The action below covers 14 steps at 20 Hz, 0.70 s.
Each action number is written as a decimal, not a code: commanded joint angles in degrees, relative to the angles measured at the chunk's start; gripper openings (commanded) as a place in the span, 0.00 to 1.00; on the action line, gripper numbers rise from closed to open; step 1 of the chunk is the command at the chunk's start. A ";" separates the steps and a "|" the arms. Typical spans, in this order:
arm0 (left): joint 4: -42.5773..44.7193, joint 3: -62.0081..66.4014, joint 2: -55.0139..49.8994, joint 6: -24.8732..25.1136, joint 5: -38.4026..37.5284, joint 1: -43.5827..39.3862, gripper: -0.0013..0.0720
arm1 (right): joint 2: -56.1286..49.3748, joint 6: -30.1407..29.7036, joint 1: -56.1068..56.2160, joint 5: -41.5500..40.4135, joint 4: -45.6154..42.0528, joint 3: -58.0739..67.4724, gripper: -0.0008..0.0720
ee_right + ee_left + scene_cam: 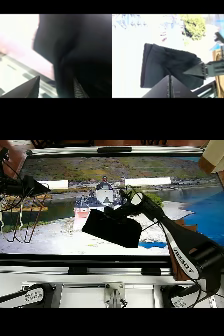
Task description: Fold the shirts.
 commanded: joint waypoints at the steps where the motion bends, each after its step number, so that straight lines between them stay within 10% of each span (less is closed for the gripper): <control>1: 0.15 -0.63 0.63 0.35 0.00 0.02 0.06 | -1.75 -6.25 2.51 -2.67 10.97 1.03 0.75; 8: 0.17 -4.24 0.63 1.64 0.02 -0.37 0.07 | 5.60 -6.43 -5.55 9.86 -3.89 2.49 0.75; 14: 0.17 -5.70 0.63 2.54 -0.04 -0.35 0.06 | 10.05 0.24 -16.46 34.16 -37.33 -0.66 0.75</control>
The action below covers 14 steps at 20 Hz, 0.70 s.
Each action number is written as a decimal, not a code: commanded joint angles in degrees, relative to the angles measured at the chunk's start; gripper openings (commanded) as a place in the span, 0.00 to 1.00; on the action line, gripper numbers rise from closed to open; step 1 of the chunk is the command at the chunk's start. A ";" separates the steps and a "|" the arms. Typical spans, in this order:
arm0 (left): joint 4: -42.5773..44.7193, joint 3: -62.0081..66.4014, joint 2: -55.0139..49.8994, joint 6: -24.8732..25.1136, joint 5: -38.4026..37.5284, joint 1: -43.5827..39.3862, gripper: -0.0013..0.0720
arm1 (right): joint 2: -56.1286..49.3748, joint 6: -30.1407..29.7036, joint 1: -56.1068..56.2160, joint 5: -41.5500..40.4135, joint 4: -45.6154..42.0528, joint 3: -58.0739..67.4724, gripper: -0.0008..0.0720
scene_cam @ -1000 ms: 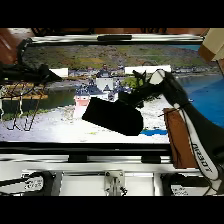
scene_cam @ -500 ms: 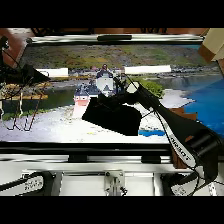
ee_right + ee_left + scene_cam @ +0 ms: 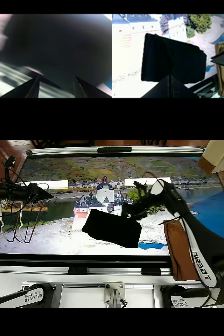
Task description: Fold the shirts.
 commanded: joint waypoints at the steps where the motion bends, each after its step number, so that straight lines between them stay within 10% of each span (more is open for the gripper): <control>1: 0.00 -0.50 0.04 0.61 -0.07 0.00 0.07 | 1.49 2.34 -5.73 12.02 -12.50 -5.14 0.80; 12: -0.02 -0.50 0.04 1.18 -0.02 0.00 0.07 | -5.90 -4.17 -6.16 -10.12 14.12 -17.38 0.92; 13: -0.02 -0.50 0.04 1.18 -0.02 0.00 0.07 | -6.56 -4.35 -6.16 -10.38 15.19 -17.35 0.89; 14: -0.04 -0.50 0.04 1.16 -0.04 0.00 0.07 | -6.86 -5.35 -6.19 -10.36 17.09 -17.35 0.65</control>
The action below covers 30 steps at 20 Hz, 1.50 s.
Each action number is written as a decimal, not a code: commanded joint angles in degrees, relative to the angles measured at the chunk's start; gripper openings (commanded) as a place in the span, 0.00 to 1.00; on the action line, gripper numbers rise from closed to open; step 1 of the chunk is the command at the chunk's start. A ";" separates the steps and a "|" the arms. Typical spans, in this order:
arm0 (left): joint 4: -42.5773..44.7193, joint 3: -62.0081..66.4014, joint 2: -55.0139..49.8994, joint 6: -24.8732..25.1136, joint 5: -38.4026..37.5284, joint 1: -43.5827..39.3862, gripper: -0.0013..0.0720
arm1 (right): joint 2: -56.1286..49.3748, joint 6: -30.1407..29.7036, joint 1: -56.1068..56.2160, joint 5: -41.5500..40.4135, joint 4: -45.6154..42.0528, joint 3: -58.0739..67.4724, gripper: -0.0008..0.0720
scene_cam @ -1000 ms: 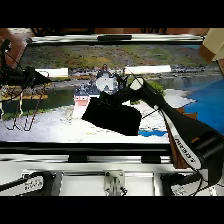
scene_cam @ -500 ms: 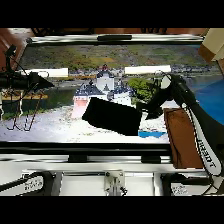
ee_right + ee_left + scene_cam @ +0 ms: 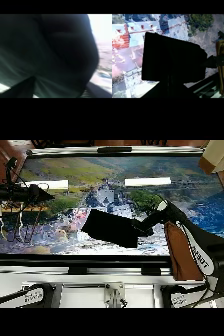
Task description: Fold the shirts.
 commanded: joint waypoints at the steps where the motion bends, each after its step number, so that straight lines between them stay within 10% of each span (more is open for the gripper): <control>1: -0.02 0.00 0.02 0.07 0.00 -0.04 0.07 | -1.86 -4.70 -0.09 -2.19 9.75 -0.37 0.20; 8: -0.04 0.00 0.02 0.07 0.00 -1.11 0.07 | 8.07 -11.28 -7.28 6.93 14.01 14.67 0.12; 14: -0.04 0.00 0.04 0.33 0.00 -4.31 0.07 | 17.03 -0.76 -24.33 16.87 -2.84 23.71 0.12; 30: -0.04 0.00 0.09 2.71 -0.92 -7.85 0.07 | 23.89 2.29 -43.91 36.15 -31.65 21.99 0.12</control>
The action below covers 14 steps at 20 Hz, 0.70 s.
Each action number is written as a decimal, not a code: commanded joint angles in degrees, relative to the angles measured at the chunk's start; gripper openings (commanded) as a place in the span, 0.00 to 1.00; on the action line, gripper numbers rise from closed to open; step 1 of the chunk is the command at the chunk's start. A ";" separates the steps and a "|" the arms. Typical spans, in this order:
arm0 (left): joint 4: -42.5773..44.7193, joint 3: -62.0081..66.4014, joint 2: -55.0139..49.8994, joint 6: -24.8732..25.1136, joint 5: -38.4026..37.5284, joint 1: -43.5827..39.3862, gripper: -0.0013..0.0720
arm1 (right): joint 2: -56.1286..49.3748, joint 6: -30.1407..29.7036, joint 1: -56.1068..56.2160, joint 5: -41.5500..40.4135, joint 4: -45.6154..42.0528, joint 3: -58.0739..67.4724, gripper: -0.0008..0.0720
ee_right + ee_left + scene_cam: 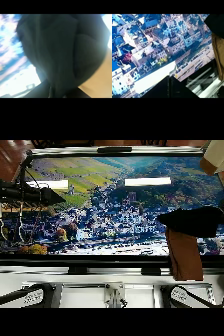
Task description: Fold the shirts.
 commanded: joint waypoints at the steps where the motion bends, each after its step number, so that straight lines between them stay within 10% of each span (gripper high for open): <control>1: 0.00 0.00 0.02 1.09 -0.76 -0.13 0.07 | 3.69 2.54 -1.05 7.45 -11.85 -3.17 0.12; 12: 0.00 0.00 0.02 2.29 -2.03 -0.13 0.07 | 19.21 7.67 -2.69 6.08 -12.57 -40.17 0.12; 13: 0.00 0.00 0.02 2.36 -2.03 -0.13 0.07 | 19.32 8.00 -2.69 3.58 -14.97 -42.27 0.22; 14: 0.00 0.00 0.02 2.71 -2.05 -0.13 0.07 | 19.28 8.70 -2.69 1.29 -16.24 -43.32 0.65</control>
